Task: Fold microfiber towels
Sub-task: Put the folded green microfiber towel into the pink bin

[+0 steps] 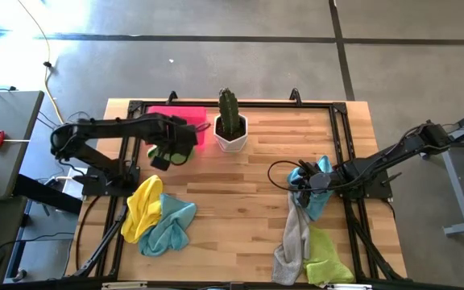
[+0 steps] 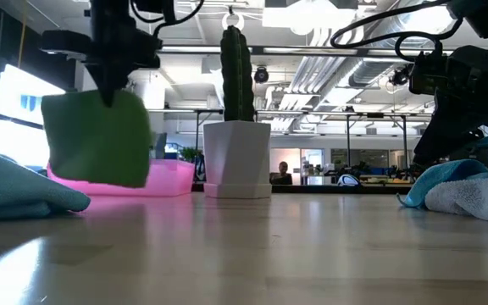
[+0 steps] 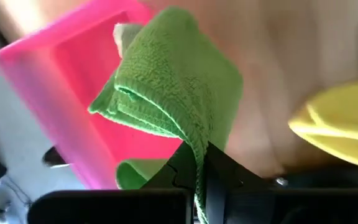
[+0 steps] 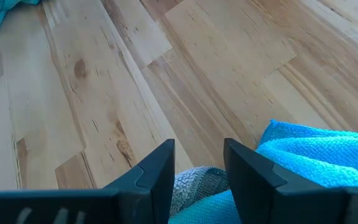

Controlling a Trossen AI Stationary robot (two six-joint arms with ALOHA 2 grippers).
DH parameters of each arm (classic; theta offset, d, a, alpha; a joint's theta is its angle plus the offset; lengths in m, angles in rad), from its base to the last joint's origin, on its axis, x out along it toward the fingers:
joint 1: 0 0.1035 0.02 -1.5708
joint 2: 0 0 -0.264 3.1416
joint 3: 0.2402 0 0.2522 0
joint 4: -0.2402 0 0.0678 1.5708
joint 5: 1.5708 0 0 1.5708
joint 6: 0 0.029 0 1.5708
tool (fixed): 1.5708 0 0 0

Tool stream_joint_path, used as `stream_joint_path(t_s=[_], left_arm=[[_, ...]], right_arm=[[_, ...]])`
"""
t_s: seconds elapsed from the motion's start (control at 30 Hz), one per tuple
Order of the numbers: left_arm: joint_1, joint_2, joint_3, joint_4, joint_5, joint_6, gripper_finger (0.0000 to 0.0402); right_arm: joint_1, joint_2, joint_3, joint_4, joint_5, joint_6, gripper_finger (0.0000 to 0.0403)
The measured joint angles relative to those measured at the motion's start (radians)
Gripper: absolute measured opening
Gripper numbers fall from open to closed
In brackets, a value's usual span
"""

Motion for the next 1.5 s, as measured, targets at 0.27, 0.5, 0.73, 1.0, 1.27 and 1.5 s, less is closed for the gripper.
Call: stream_joint_path(t_s=[0.27,0.5,0.73,1.0,1.27,1.5], left_arm=[[-0.034,0.001,0.0,0.017,-0.144,0.025,0.0001],[0.079,0.001,-0.088,0.159,-0.162,0.209,0.0001],[0.172,0.001,-0.159,0.359,-0.266,0.362,0.0001],[0.265,0.001,-0.155,0.48,-0.3,0.499,0.0001],[0.38,0.005,-0.161,0.567,-0.187,0.542,0.0001],[0.419,0.102,-0.161,0.616,-0.209,0.611,0.0001]], right_arm=[[0.0,0.0,0.0,0.0,0.0,-0.001,0.0129],[0.0,0.0,0.0,0.0,0.0,-0.001,0.0129],[0.0,0.0,0.0,0.0,0.0,-0.001,0.0129],[0.0,0.0,0.0,0.0,0.0,0.0,0.0129],[0.0,0.0,0.0,0.0,0.0,0.0,0.0129],[0.0,0.0,0.0,0.0,0.0,-0.001,0.0129]])
